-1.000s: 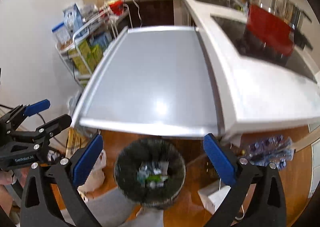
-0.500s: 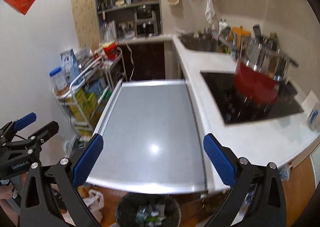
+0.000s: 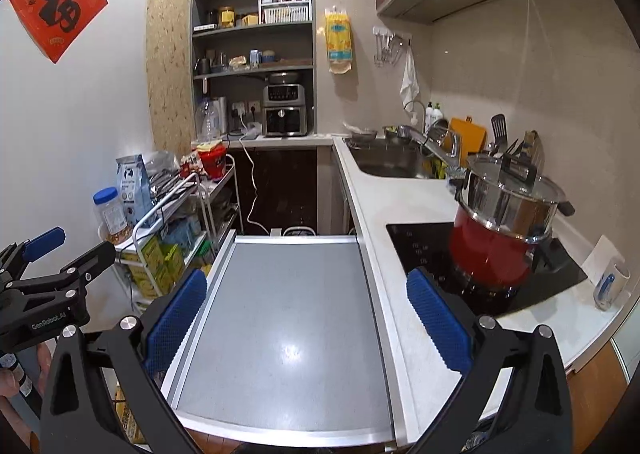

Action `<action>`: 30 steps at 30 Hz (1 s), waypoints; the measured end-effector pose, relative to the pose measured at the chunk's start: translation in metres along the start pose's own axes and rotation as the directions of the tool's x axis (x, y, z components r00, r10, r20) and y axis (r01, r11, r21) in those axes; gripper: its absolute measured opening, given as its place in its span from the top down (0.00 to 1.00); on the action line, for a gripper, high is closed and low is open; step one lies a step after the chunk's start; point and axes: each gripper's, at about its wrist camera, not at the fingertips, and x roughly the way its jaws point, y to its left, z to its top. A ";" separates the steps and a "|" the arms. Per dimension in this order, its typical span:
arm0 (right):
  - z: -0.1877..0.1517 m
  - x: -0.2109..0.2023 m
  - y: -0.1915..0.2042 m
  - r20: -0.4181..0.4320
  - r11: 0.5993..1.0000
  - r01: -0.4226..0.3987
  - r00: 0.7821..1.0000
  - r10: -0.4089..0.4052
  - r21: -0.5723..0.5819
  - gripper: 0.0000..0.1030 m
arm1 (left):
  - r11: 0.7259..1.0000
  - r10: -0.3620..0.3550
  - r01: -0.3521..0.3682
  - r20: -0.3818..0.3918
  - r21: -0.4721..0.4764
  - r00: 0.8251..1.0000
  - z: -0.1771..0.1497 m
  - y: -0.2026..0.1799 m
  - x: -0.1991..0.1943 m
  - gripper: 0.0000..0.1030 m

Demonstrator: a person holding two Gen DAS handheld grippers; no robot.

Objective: Collect trash

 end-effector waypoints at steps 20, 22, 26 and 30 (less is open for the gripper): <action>0.008 -0.003 0.010 0.037 0.999 0.035 0.999 -0.034 -0.006 0.04 | 0.999 0.003 0.000 0.088 -0.038 0.996 0.028 0.015 -0.007 0.02; 0.008 -0.002 0.010 0.036 0.999 0.034 0.999 -0.034 -0.005 0.04 | 0.999 -0.018 0.022 0.075 -0.049 0.997 0.029 0.016 -0.006 0.02; 0.003 0.003 0.012 0.016 0.999 0.041 0.999 -0.041 0.001 0.04 | 0.998 -0.011 0.014 0.053 -0.066 0.999 0.024 0.017 -0.002 0.02; 0.000 0.006 0.014 0.001 0.999 0.037 0.999 -0.037 0.011 0.04 | 0.999 -0.005 0.007 0.035 -0.053 0.999 0.021 0.015 0.003 0.02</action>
